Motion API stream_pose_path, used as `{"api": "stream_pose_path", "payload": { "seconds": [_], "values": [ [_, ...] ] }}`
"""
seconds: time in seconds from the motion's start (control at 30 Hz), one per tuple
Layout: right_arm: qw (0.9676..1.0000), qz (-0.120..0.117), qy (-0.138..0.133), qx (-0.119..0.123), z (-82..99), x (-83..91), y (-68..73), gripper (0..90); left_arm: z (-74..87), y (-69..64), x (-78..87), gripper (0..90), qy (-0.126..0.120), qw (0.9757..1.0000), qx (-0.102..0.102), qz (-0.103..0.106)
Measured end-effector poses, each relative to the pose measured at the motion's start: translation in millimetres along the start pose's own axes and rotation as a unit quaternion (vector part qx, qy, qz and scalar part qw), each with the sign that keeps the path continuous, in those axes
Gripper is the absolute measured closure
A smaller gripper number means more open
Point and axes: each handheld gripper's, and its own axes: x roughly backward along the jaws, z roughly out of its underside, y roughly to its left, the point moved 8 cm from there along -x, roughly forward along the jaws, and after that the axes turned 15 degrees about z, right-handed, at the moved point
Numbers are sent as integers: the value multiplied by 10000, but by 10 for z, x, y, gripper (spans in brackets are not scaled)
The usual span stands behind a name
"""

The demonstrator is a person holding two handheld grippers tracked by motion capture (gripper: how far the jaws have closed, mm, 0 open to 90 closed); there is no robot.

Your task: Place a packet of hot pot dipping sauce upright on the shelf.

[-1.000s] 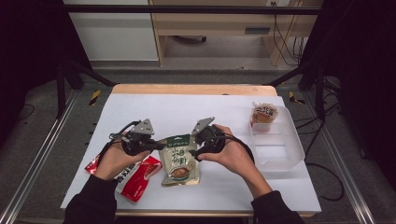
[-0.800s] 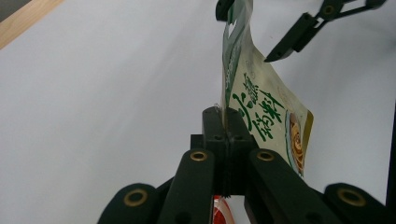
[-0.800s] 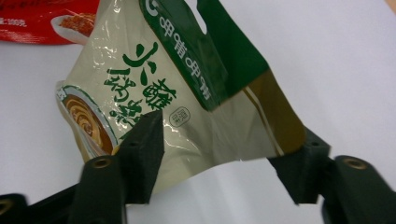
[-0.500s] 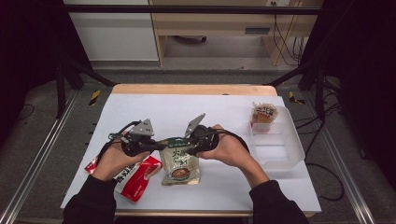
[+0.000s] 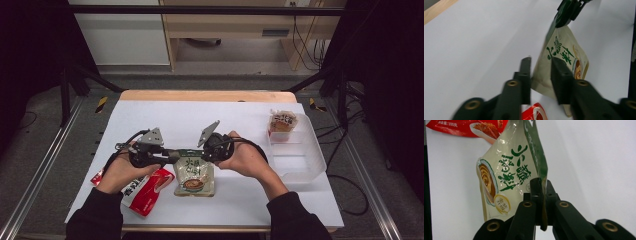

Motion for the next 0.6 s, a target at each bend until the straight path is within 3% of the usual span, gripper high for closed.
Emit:
{"api": "stream_pose_path", "payload": {
  "seconds": [0.07,0.1,0.2,0.27,0.6],
  "values": [
    [10000,-28,19,36,3,12,-13,900,9,15,10,550,-22,10000,5,-55],
    [10000,-53,29,23,2,32,-16,900,22,29,13,472,-37,9999,46,-86],
    [10000,-70,9,15,0,48,-20,900,50,43,22,429,29,9999,34,-94],
    [10000,-59,3,-18,-3,84,-36,900,79,66,31,337,42,9999,69,-146],
    [9999,30,-39,-116,-30,252,-125,900,186,127,54,201,129,9995,165,-243]
  ]
}}
